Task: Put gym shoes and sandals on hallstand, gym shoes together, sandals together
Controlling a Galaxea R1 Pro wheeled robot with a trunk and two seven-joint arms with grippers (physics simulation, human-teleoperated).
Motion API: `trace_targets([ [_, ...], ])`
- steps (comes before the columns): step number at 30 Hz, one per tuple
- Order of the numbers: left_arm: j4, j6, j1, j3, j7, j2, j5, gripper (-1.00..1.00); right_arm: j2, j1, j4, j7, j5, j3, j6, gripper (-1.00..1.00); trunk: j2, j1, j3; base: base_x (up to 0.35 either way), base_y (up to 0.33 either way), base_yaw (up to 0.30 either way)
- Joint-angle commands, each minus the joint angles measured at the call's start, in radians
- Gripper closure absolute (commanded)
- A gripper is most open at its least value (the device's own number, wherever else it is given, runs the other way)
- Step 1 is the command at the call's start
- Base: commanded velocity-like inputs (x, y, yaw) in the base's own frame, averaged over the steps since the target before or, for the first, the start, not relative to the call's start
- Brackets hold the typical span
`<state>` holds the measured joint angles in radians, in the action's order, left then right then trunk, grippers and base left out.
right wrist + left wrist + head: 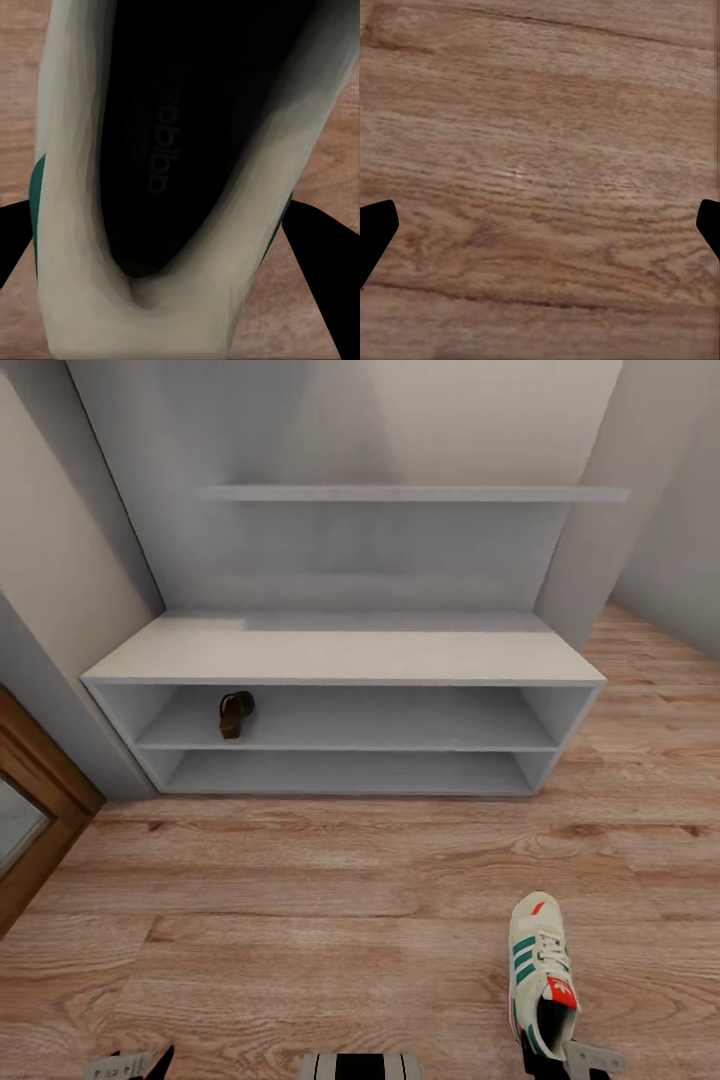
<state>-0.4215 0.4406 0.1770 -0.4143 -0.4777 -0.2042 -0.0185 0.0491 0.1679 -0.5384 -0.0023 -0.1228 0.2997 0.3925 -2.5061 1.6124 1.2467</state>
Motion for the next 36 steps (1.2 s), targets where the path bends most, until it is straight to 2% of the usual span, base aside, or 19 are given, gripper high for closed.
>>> trace_targets([
  [1,0.001,0.000,0.001,-0.006,-0.010,0.001,-0.002,-1.00,-0.001,0.003,0.001,0.001,-0.009,0.000,-0.008,1.00,0.000,0.000,0.001,0.000,0.000,0.000],
  [6,0.001,0.001,0.001,-0.003,-0.010,0.002,0.001,-1.00,-0.004,0.040,-0.006,-0.002,-0.009,-0.044,-0.135,1.00,0.000,0.000,0.001,0.000,0.000,0.000],
  [8,0.001,0.001,0.001,-0.002,-0.010,0.002,0.002,-1.00,-0.013,0.081,-0.014,-0.003,-0.009,-0.067,-0.228,1.00,0.000,0.000,0.001,0.000,0.000,0.000],
  [10,0.001,0.001,0.001,-0.002,-0.010,0.002,0.002,-1.00,-0.024,0.114,-0.019,-0.004,-0.009,-0.077,-0.293,1.00,0.000,0.000,0.001,0.000,0.000,0.000],
  [11,0.001,0.001,0.001,-0.002,-0.010,0.002,0.002,-1.00,-0.037,0.148,-0.022,-0.005,-0.010,-0.084,-0.357,1.00,0.000,0.000,0.001,0.000,0.000,0.000],
  [13,0.001,0.001,0.001,-0.002,-0.010,0.002,0.002,-1.00,-0.050,0.184,-0.024,-0.011,-0.010,-0.088,-0.414,1.00,0.000,0.000,0.001,0.000,0.000,0.000],
  [15,0.001,0.001,0.001,-0.002,-0.010,0.003,0.003,-1.00,-0.071,0.234,-0.025,-0.039,-0.010,-0.092,-0.484,1.00,0.000,0.000,0.001,0.000,0.000,0.000],
  [19,0.002,0.001,0.001,-0.001,-0.010,0.003,0.003,-1.00,-0.108,0.294,-0.025,-0.116,-0.008,-0.095,-0.543,1.00,0.000,0.000,0.001,0.000,0.000,0.000],
  [20,0.002,0.001,0.001,-0.001,-0.011,0.002,0.003,-1.00,-0.131,0.319,-0.025,-0.165,-0.008,-0.096,-0.559,1.00,0.000,0.000,0.001,0.000,0.000,0.000],
  [23,0.002,0.001,0.001,-0.001,-0.011,0.002,0.002,-1.00,-0.168,0.350,-0.025,-0.239,-0.008,-0.096,-0.574,1.00,0.000,0.000,0.001,0.000,0.000,0.000],
  [24,0.003,0.001,0.001,-0.001,-0.011,0.002,0.002,-1.00,-0.188,0.369,-0.025,-0.281,-0.008,-0.097,-0.580,1.00,0.000,0.000,0.001,0.000,0.000,0.000],
  [26,0.003,0.001,0.001,-0.001,-0.012,0.002,0.002,-1.00,-0.204,0.386,-0.025,-0.313,-0.009,-0.098,-0.584,1.00,0.000,0.000,0.001,0.000,0.000,0.000],
  [29,0.003,0.001,0.001,-0.001,-0.013,0.002,0.001,-1.00,-0.224,0.420,-0.024,-0.348,-0.009,-0.098,-0.593,1.00,0.000,0.000,0.001,0.000,0.000,0.000],
  [34,0.003,0.001,0.001,-0.001,-0.026,-0.002,-0.004,-1.00,-0.224,0.486,-0.025,-0.371,-0.009,-0.099,-0.647,1.00,0.000,0.000,0.001,0.000,0.000,0.000],
  [36,0.003,0.001,0.001,-0.006,-0.077,-0.002,-0.006,-1.00,-0.224,0.510,-0.028,-0.373,-0.010,-0.111,-0.658,1.00,0.000,0.000,0.001,0.000,0.000,0.000],
])
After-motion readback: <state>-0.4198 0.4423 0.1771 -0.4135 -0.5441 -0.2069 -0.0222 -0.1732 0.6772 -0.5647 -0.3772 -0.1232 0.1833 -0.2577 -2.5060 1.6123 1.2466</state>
